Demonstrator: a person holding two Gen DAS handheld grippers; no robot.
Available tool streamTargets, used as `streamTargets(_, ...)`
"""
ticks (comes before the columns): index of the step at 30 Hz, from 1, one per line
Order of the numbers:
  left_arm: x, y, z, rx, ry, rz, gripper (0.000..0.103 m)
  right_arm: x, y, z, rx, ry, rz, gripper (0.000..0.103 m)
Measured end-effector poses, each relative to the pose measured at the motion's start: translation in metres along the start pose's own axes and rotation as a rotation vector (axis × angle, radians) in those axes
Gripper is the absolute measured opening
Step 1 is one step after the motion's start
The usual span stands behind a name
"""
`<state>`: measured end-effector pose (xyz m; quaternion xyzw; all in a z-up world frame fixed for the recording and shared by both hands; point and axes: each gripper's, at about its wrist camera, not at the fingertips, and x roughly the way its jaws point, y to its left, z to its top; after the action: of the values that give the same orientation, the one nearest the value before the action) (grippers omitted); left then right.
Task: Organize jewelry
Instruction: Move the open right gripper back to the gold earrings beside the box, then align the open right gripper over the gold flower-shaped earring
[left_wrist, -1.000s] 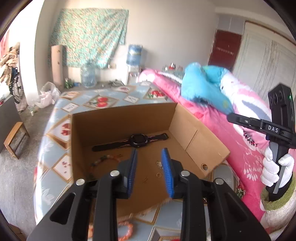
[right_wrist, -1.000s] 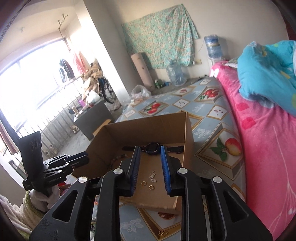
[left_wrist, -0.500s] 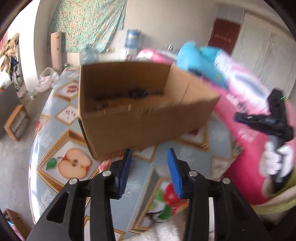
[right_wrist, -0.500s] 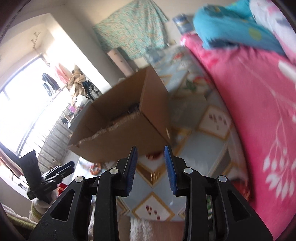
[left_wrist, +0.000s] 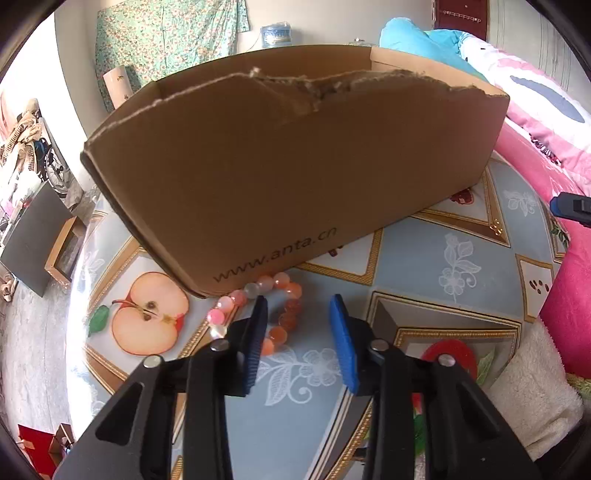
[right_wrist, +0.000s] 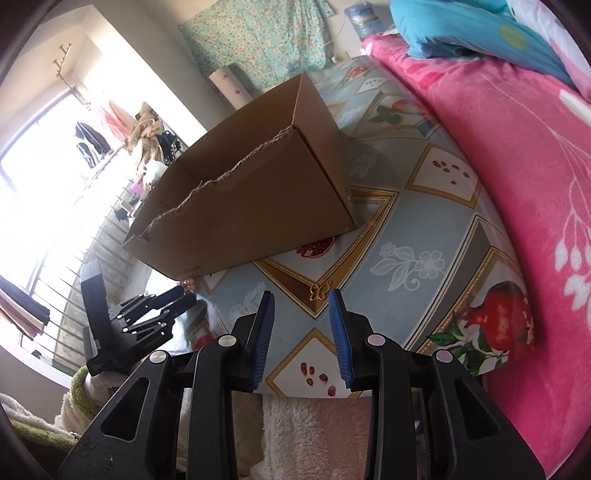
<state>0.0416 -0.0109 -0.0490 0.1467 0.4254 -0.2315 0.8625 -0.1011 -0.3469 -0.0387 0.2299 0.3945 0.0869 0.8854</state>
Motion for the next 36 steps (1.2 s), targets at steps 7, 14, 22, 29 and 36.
streamTargets(7,0.000,-0.022,-0.001,-0.002,-0.021,-0.037,0.009,0.010,0.010,-0.007,-0.074,0.001,-0.063,0.031)
streamTargets(14,-0.001,-0.044,-0.004,0.007,-0.034,-0.083,0.009,0.033,0.019,-0.010,-0.170,0.014,-0.112,0.031)
streamTargets(22,0.003,-0.038,-0.001,0.000,-0.033,-0.107,0.010,0.056,0.024,-0.006,-0.362,0.050,-0.169,0.031)
streamTargets(29,0.001,-0.036,-0.002,-0.008,-0.035,-0.105,0.010,0.065,0.019,-0.005,-0.337,0.105,-0.131,0.031)
streamTargets(36,0.000,-0.035,-0.002,-0.001,-0.029,-0.104,0.010,0.065,0.028,-0.011,-0.317,0.118,-0.077,0.031)
